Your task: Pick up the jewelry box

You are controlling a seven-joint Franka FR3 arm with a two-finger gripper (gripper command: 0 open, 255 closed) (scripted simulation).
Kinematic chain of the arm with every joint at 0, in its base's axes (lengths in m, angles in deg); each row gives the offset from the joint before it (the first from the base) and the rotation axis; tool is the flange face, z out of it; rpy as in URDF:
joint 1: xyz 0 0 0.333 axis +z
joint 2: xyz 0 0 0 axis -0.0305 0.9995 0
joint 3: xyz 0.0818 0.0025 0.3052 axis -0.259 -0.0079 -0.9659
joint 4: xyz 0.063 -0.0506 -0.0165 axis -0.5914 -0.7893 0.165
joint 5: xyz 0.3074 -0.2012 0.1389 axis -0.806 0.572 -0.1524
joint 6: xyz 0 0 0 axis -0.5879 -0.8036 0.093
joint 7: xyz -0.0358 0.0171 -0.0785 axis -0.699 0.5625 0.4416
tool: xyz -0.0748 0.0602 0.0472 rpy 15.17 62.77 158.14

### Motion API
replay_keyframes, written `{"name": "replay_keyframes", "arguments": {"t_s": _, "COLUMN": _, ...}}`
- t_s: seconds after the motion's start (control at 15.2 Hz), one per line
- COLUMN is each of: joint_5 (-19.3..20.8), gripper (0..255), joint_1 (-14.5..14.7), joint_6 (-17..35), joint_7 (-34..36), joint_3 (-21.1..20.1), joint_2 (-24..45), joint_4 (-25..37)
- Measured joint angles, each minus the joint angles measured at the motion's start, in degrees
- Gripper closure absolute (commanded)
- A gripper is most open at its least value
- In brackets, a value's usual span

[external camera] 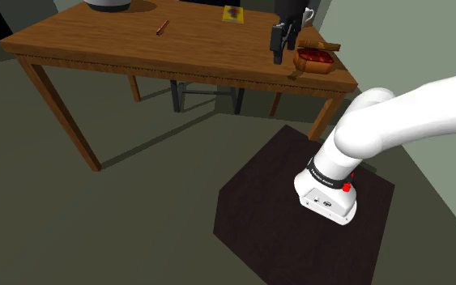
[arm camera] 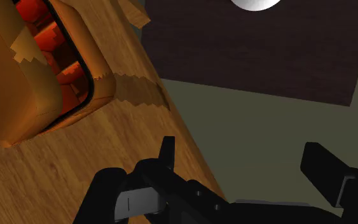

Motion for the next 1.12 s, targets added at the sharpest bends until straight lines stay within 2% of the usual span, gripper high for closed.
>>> {"name": "replay_keyframes", "arguments": {"t_s": 0.13, "joint_5": 1.53, "gripper": 0, "joint_1": -0.07, "joint_6": 0.32, "joint_7": -0.4, "joint_3": -0.56, "joint_2": -0.88, "joint_4": -0.81}}
{"name": "replay_keyframes", "arguments": {"t_s": 0.26, "joint_5": 7.11, "gripper": 0, "joint_1": -0.23, "joint_6": 1.64, "joint_7": -1.57, "joint_3": -2.56, "joint_2": -4.03, "joint_4": -3.87}}
{"name": "replay_keyframes", "arguments": {"t_s": 0.59, "joint_5": 24.87, "gripper": 0, "joint_1": -0.43, "joint_6": 6.29, "joint_7": -6.02, "joint_3": -7.1, "joint_2": -15.08, "joint_4": -13.98}}
{"name": "replay_keyframes", "arguments": {"t_s": 0.86, "joint_5": 40.69, "gripper": 0, "joint_1": -0.6, "joint_6": 12.16, "joint_7": -10.42, "joint_3": -7.97, "joint_2": -25.64, "joint_4": -23.04}}
{"name": "replay_keyframes", "arguments": {"t_s": 0.99, "joint_5": 43.96, "gripper": 0, "joint_1": -0.52, "joint_6": 13.95, "joint_7": -10.32, "joint_3": -8.16, "joint_2": -27.67, "joint_4": -25.75}}
{"name": "replay_keyframes", "arguments": {"t_s": 1.12, "joint_5": 44.8, "gripper": 0, "joint_1": -0.29, "joint_6": 14.64, "joint_7": -9.77, "joint_3": -8.32, "joint_2": -28.79, "joint_4": -27.62}}
